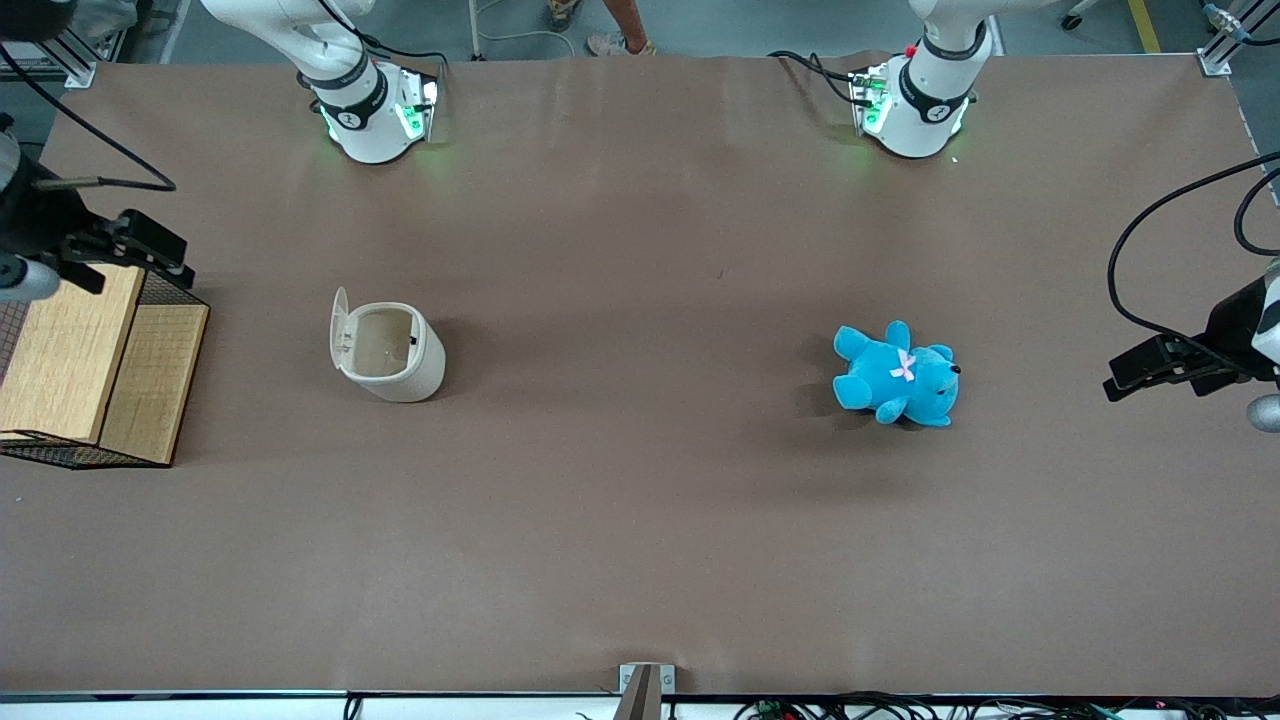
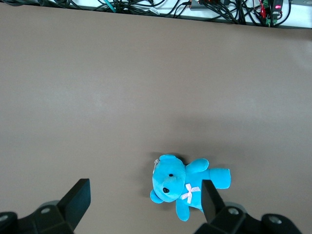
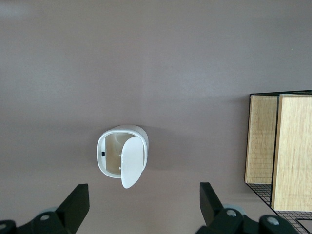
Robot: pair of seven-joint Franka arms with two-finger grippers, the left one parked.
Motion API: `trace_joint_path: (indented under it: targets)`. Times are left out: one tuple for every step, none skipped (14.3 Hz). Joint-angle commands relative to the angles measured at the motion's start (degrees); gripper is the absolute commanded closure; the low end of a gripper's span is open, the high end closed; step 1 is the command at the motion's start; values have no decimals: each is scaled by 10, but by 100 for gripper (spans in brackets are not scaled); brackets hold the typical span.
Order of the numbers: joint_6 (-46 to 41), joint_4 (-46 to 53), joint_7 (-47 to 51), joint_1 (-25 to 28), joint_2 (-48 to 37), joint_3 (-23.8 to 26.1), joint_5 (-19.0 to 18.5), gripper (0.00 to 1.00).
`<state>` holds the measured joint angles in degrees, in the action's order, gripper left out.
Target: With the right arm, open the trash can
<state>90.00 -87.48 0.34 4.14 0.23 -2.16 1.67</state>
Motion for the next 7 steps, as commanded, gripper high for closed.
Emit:
trace_joint_path:
  targets:
    - [-8,-9,-2,-7,-7,5,-13,0]
    - [-20,-2,-7,-17,-9,5,-11,0]
    - [-21,-2,-20,-37,-13,11,-11,0]
    - [-19,-2,-21,-36,-13,12,-12,0]
    - [-14,-2,-23,-36,-12,12,-13,0]
    - [-10,-4,-22,-36,-14,12,-12,0]
    - [-6,-7,-22,-36,-15,12,-11,0]
